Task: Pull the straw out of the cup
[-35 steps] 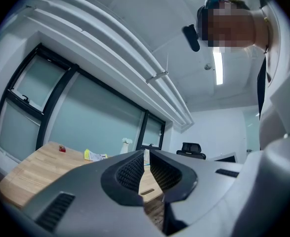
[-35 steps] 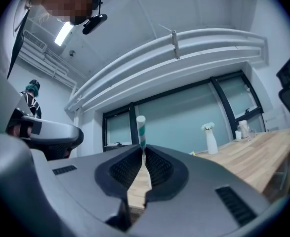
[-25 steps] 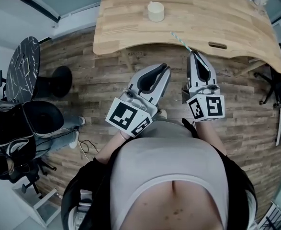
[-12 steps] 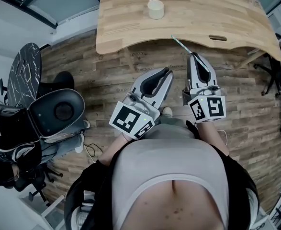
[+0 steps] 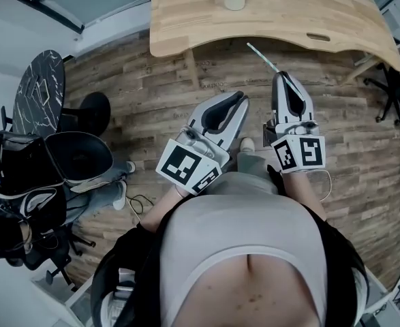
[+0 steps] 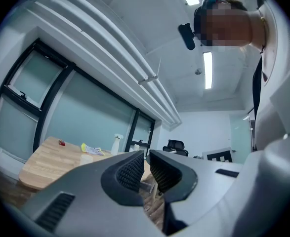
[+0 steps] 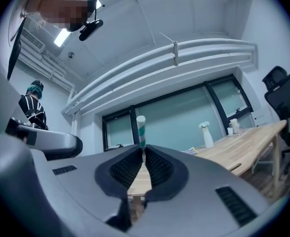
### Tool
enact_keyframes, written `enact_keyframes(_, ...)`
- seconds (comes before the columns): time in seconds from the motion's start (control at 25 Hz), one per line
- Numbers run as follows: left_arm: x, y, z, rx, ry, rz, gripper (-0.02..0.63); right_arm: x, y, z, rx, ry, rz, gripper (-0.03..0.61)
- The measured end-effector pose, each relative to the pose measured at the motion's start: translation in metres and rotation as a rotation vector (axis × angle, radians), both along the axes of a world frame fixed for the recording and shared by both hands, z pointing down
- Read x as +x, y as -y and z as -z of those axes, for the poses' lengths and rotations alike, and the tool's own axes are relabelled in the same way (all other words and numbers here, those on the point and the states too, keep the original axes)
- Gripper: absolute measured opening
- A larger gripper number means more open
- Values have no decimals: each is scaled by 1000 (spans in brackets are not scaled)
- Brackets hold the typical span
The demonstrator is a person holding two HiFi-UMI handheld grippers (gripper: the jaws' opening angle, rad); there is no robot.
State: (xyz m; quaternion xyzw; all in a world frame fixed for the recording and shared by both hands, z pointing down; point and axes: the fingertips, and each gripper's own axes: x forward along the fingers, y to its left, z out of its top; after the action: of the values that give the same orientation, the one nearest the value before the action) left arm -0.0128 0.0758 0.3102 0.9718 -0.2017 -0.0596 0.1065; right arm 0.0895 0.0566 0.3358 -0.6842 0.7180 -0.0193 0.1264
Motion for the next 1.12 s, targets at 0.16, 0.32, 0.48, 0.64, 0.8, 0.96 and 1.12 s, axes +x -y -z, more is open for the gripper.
enact_keyframes(0.16,-22,-15,2,5,6,-16,23,-19,-15,1,4,7,-21,44)
enact_keyframes(0.32,-48,-29,3,13,6,-18,23,-40,-31,3,14,7,-39,44)
enact_keyframes(0.48,-70,-44,0,9,4,-24,23,-58,-51,2,15,5,-59,44)
enact_keyframes(0.64,-88,-59,-2,7,-1,-36,23,-72,-69,1,16,5,-85,44)
enact_keyframes(0.8,-103,-69,-8,-8,-10,-51,22,-87,-82,-3,9,-3,-103,44)
enact_keyframes(0.96,-109,-76,-12,-15,-13,-71,23,-93,-91,-5,4,-4,-119,44)
enact_keyframes(1.12,-114,-73,-7,-3,-21,-59,23,-98,-92,0,11,-11,-112,44)
